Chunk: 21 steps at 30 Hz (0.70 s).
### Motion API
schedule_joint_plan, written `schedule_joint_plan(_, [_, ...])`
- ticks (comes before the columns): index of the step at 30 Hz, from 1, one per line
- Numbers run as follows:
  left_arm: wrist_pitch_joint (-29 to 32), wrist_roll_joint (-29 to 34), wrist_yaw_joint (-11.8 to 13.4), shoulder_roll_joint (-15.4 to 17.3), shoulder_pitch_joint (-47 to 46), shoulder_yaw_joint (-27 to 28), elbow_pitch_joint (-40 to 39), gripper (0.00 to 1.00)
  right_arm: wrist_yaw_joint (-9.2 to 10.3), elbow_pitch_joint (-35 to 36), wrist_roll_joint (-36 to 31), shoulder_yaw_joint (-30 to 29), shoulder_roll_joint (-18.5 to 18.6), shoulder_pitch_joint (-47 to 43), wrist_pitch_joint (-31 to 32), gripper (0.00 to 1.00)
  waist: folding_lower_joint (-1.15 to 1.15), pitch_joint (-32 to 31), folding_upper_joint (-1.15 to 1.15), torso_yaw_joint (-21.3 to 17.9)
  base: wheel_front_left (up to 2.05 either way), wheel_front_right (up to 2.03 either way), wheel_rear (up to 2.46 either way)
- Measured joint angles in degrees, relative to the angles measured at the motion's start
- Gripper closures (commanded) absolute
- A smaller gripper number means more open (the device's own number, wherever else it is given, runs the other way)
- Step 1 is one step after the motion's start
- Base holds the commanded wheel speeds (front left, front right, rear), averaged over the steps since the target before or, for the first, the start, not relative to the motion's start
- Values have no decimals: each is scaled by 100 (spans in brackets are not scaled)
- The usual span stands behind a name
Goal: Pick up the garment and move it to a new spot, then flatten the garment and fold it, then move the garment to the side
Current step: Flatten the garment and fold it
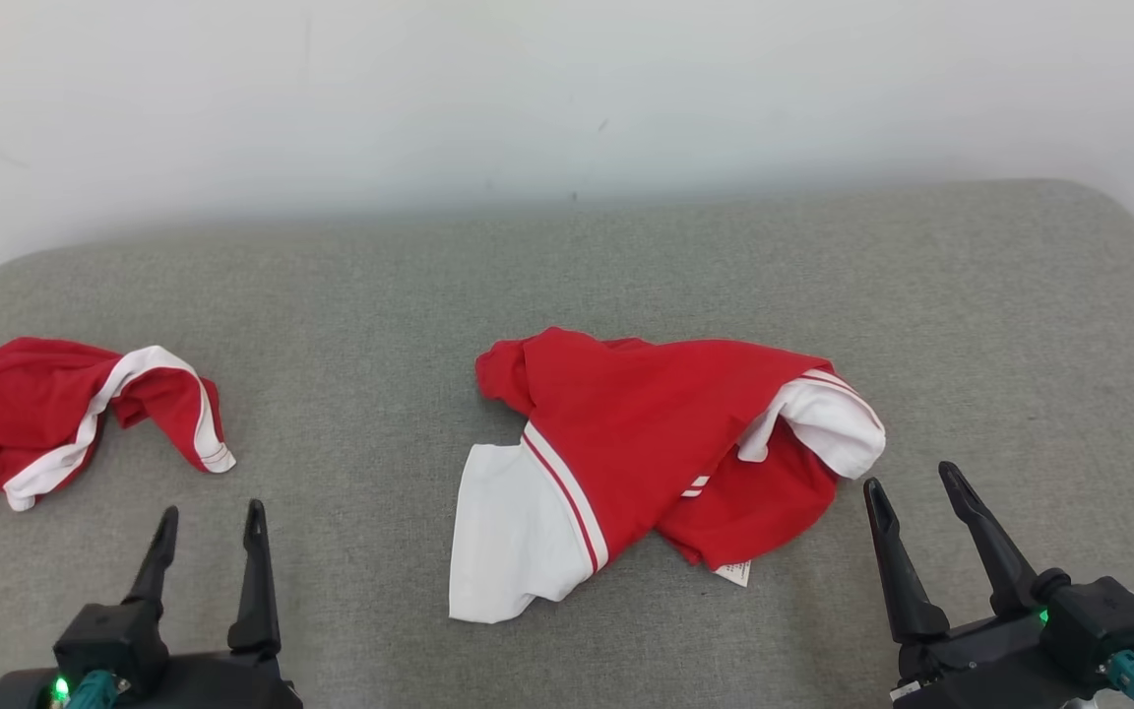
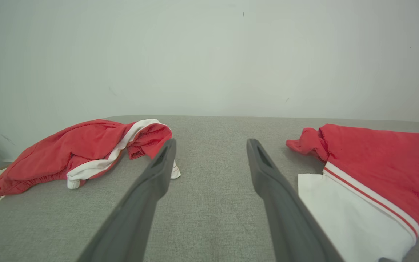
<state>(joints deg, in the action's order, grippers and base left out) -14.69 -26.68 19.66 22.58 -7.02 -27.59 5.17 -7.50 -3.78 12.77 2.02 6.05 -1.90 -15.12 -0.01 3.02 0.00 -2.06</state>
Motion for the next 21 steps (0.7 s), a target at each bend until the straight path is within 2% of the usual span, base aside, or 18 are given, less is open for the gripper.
schedule_joint_plan(13, [159,66,36,40,8,-175,-74,0,0,57,-76,-69,-102,-75,9,0,0,-19,0,-111,0,0,0])
schedule_joint_plan(16, [392,135,-204,25,-153,-489,-80,0,0,83,-78,-58,-96,-47,38,0,0,27,0,-113,0,0,0])
schedule_joint_plan(21, [1147,169,-887,-149,-556,-1223,133,0,0,111,-67,66,-74,38,52,0,1,178,1,-189,0,0,0])
